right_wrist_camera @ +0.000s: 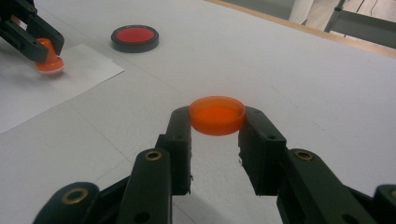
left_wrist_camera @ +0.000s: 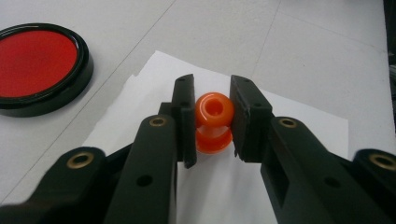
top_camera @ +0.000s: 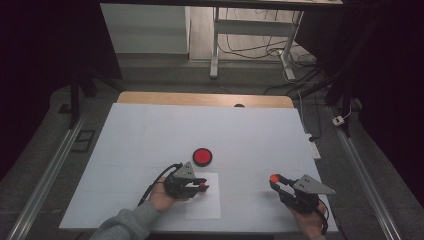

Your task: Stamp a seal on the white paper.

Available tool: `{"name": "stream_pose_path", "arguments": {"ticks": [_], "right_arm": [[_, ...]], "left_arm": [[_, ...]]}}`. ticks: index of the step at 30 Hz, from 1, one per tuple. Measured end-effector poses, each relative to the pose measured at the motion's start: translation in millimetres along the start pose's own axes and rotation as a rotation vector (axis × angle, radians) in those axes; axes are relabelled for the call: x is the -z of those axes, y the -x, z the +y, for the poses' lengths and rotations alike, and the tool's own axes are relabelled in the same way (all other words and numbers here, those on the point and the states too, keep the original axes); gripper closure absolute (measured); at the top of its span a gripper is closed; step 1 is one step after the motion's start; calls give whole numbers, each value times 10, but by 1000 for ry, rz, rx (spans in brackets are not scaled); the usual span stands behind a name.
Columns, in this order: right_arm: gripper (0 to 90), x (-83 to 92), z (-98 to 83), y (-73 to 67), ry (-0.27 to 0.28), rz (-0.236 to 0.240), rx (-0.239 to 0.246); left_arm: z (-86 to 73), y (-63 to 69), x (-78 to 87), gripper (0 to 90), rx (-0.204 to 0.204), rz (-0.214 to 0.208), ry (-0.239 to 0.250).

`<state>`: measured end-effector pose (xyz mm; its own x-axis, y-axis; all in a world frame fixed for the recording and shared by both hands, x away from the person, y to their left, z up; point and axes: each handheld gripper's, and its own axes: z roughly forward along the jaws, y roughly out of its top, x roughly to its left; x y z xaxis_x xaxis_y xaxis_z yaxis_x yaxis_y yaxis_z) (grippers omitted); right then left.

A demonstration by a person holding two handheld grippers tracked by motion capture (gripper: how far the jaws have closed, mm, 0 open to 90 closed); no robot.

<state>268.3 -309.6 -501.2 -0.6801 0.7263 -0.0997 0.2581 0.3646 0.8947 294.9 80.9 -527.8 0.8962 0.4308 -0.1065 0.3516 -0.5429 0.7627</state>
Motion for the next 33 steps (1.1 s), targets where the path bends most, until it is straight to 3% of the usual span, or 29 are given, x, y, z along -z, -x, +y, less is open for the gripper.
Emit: {"name": "stream_pose_path", "arguments": {"ticks": [19,25,33], "right_arm": [[648,5,1,4,1,-2,-1],[648,6,5,2,3,-3,-3],[648,5,7,-1,5,-5,-3]], "left_arm": [[-53,28,-36,724,-20,8,-8],[-69,101,-35,728,-89,53,-14],[-100,141,-39,730,-117,79,-4]]}}
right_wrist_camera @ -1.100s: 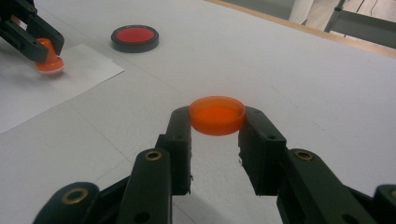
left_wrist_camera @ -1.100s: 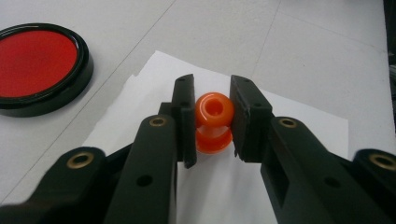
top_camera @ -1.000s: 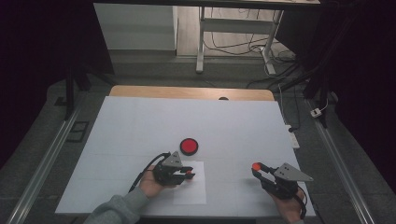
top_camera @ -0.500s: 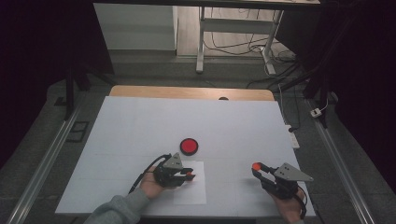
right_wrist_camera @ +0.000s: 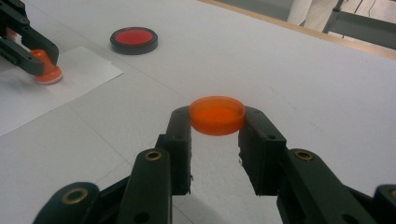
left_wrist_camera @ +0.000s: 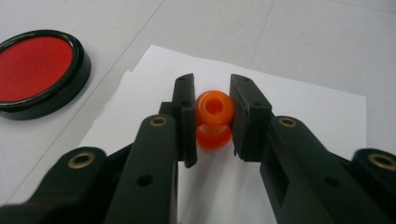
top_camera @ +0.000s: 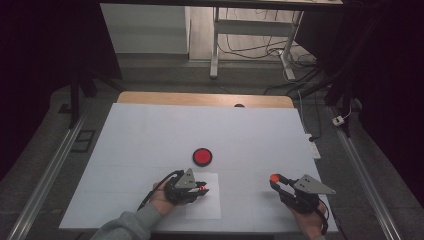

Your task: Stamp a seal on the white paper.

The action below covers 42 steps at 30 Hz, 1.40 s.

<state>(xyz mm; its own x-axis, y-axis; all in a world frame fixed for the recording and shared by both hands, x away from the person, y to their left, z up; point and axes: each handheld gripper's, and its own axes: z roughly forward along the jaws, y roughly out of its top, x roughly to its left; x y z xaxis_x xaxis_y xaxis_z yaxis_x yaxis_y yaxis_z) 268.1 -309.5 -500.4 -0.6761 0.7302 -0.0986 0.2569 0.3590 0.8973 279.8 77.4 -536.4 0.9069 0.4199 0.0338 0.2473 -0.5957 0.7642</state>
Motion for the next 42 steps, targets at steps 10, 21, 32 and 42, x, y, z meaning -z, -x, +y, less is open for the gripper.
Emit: {"name": "stream_pose_path", "arguments": {"ticks": [10,21,32,42], "right_arm": [[648,4,1,9,1,-3,-2],[648,-3,4,9,-1,-2,2],[648,-11,6,5,-1,-2,2],[648,-6,12,11,3,-8,2]], "left_arm": [[-36,24,7,731,-2,15,19],[-49,22,6,731,7,15,27],[-48,21,3,731,7,13,28],[8,-5,24,728,15,11,19]]}}
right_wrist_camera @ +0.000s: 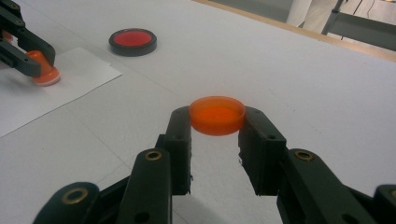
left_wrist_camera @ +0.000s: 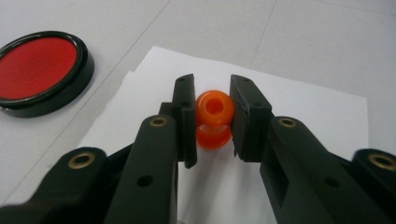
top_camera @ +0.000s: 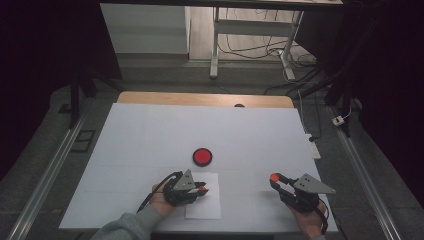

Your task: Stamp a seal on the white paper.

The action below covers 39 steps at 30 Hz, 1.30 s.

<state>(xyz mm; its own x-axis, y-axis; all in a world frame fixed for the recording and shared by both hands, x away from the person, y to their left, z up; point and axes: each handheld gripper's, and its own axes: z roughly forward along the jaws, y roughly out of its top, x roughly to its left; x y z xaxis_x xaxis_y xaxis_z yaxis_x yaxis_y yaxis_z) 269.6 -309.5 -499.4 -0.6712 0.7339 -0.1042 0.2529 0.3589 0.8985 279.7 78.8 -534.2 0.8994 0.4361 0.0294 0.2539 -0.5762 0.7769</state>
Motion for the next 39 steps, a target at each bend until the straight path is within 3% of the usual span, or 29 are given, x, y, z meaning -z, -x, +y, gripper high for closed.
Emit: {"name": "stream_pose_path", "arguments": {"ticks": [2,5,13,25,39], "right_arm": [[648,2,2,6,4,3,-1],[648,5,6,6,6,3,2],[648,6,7,-3,5,7,1],[648,-4,4,-7,3,9,0],[648,-16,3,-14,0,14,2]], "left_arm": [[53,-44,82,727,38,0,81],[96,-99,187,727,75,-6,137],[106,-130,223,726,122,-37,155],[117,-124,244,725,141,-52,156],[167,-189,378,725,186,-63,198]]}}
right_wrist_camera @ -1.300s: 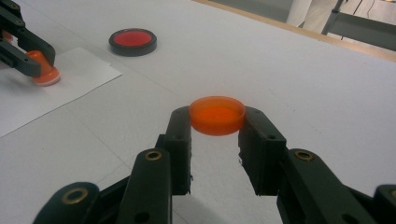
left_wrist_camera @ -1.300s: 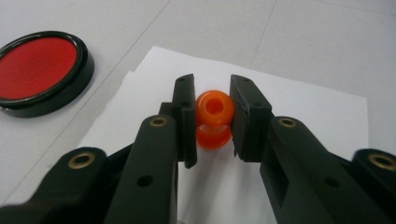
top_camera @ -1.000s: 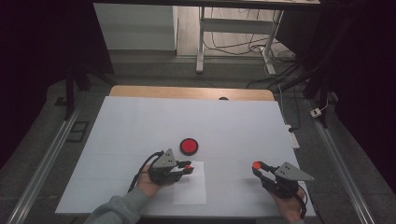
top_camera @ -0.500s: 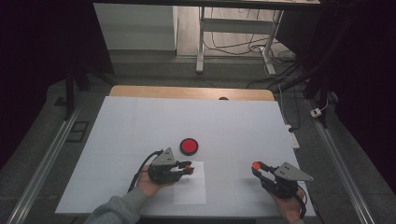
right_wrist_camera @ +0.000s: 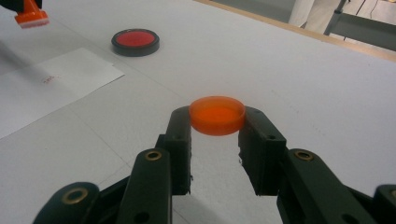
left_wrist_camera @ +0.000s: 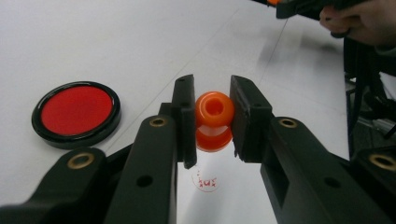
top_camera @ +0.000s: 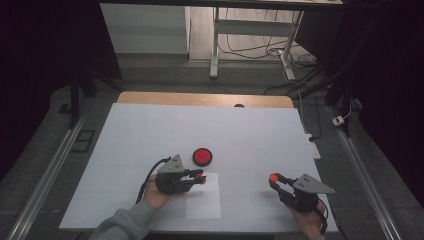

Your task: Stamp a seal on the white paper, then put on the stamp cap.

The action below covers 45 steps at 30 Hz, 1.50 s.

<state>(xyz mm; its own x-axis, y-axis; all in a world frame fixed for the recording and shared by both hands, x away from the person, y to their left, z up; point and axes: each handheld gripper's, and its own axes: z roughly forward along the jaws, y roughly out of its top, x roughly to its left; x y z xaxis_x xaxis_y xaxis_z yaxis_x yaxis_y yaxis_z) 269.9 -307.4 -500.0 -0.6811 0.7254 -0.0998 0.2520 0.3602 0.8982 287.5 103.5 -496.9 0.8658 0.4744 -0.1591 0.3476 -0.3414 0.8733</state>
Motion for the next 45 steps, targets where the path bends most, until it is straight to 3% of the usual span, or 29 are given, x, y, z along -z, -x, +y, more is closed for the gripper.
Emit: {"name": "stream_pose_path", "arguments": {"ticks": [17,37,45], "right_arm": [[648,-36,6,-18,-5,7,7],[648,-88,12,-40,-15,14,13],[648,-147,37,-84,-15,37,22]], "left_arm": [[137,-82,253,724,58,5,54],[148,-102,252,723,68,3,40],[150,-98,255,723,68,5,42]]}}
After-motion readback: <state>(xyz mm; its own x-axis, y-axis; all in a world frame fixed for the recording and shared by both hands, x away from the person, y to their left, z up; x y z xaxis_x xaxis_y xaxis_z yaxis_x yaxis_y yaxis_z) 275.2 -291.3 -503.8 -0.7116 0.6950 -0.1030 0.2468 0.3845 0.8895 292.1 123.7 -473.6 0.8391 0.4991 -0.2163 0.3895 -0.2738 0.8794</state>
